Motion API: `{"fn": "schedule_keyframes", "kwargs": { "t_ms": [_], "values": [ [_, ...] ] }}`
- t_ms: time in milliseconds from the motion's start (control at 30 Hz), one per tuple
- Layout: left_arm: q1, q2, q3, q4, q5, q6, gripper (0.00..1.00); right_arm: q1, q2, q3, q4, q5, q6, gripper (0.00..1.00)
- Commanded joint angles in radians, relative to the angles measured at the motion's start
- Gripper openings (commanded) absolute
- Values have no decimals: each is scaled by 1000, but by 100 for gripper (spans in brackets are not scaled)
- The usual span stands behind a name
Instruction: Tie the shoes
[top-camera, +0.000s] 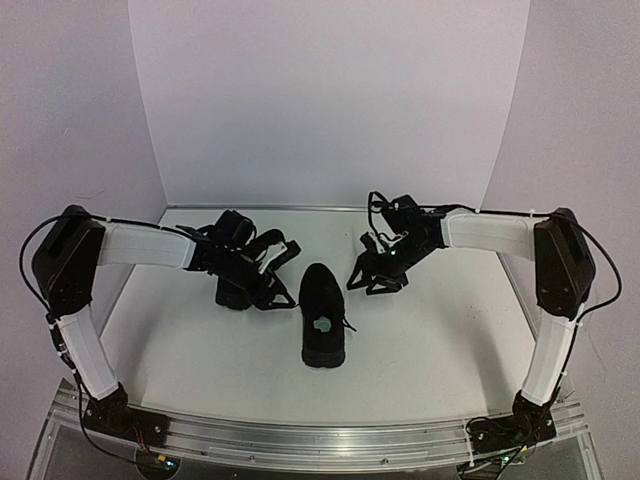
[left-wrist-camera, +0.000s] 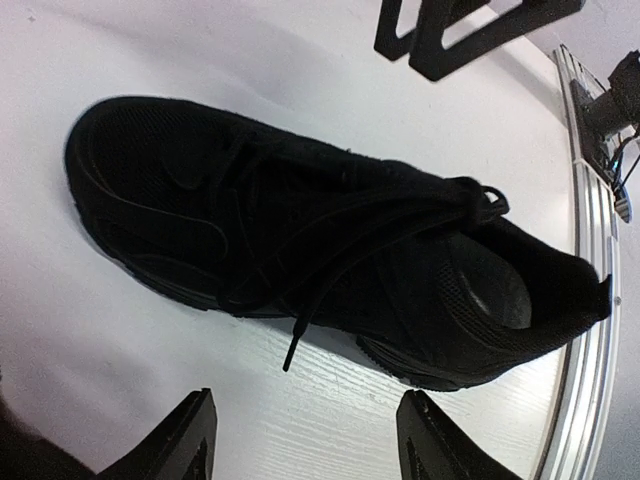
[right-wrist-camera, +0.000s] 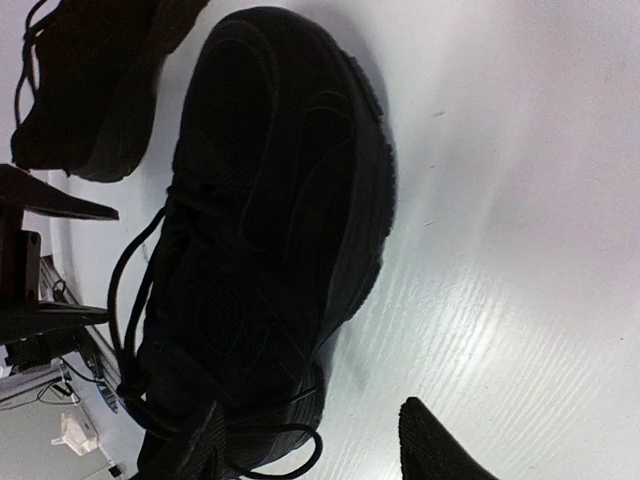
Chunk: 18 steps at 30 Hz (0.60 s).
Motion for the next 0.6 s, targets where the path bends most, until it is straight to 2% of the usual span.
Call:
{"fn": "schedule_keyframes", "kwargs": {
  "t_ms": [0,100,167,200,433,567],
  "values": [
    [-6,-204,-64,4,-88,-136,68,40,-99,-8,-9,-139,-29,62],
    [-5,-299,-94,-6,-148,-199,82,109,-97,-29,-9,-138,-18,63],
    [-5,-347,-109,-7,-186,-239,97,142,-71,-27,-10,-100,-6,62],
    [-5,-363,-114,-6,-209,-259,99,151,-54,-21,-11,-77,2,62],
    [-6,-381,-66,-59,-300,-349,100,186,51,80,-108,138,5,56],
    [-6,-399,-66,-49,-351,-363,100,191,76,81,-101,150,1,49]
  ]
}}
